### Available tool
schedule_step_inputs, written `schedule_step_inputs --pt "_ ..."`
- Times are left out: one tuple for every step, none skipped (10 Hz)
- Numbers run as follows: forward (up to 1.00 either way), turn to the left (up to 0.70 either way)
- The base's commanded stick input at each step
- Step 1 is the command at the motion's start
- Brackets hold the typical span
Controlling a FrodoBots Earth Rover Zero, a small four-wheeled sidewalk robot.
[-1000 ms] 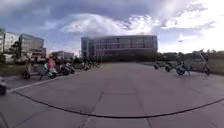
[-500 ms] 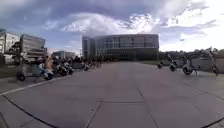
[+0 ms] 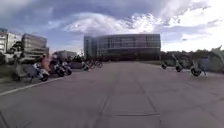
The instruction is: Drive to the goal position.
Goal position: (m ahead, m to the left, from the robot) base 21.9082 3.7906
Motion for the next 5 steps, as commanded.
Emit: schedule_step_inputs --pt "0.70 -0.13" --pt "0.70 -0.14" --pt "0.70 -0.14" --pt "0.70 -0.14" --pt "0.70 -0.14"
